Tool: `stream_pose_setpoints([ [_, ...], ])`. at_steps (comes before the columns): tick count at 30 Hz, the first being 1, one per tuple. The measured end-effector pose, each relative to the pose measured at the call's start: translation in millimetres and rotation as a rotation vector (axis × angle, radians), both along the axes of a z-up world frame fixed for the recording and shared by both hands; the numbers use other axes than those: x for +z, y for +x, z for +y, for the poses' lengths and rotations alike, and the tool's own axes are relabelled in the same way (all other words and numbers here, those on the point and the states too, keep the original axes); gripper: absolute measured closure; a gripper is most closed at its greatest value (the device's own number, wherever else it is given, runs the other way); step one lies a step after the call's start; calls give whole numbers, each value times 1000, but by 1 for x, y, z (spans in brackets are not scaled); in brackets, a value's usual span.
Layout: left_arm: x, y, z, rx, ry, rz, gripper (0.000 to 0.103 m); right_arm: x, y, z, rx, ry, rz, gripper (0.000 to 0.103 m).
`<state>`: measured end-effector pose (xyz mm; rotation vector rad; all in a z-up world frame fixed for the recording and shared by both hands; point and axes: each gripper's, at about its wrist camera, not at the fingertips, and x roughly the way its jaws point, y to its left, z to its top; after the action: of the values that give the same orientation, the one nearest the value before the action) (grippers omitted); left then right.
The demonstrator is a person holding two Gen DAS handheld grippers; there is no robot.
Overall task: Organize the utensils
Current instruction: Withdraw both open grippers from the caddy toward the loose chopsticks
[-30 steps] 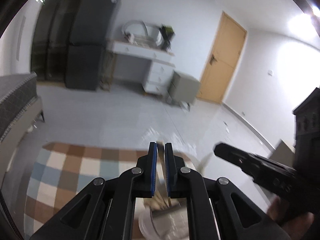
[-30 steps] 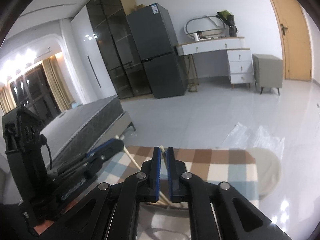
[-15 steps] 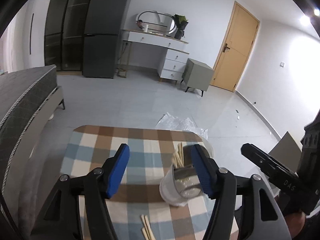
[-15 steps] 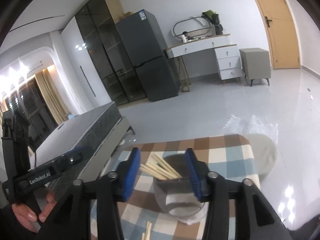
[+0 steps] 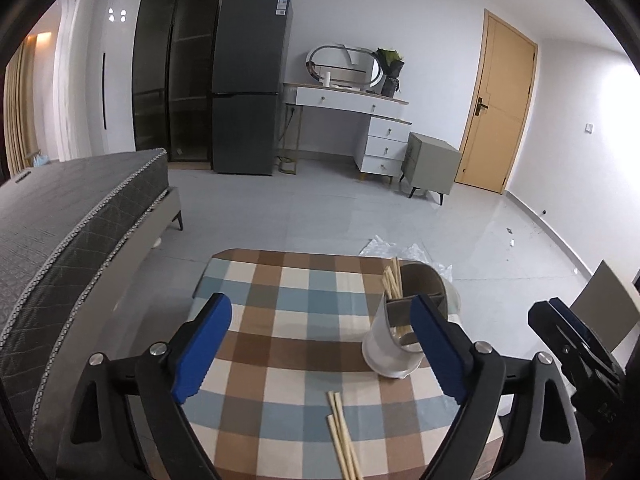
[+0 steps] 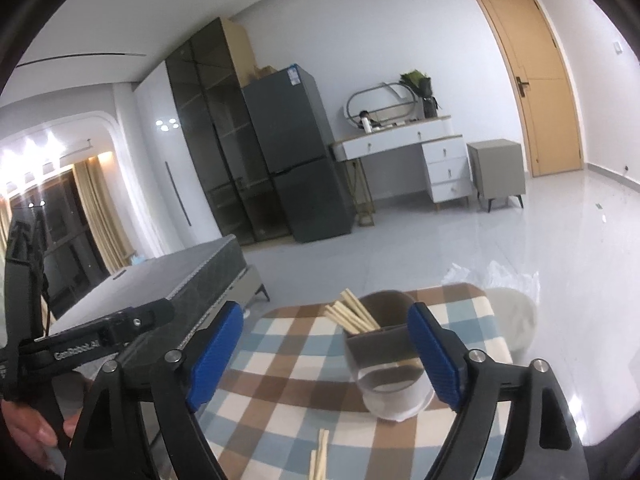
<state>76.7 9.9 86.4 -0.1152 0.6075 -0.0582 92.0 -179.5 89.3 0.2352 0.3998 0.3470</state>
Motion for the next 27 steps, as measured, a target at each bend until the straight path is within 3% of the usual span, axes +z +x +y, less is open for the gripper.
stream_pose_setpoints([
  [13,-32,-28,17,87,44,-49,9,-34,-34,20,22,-54,33,1],
  [22,-83,-25,26,120,44,46,9,-77,-34,35,57,-130,124,1],
  [27,-117,-17,32,121,40,142,9,-105,-21,39,94,-167,237,1],
])
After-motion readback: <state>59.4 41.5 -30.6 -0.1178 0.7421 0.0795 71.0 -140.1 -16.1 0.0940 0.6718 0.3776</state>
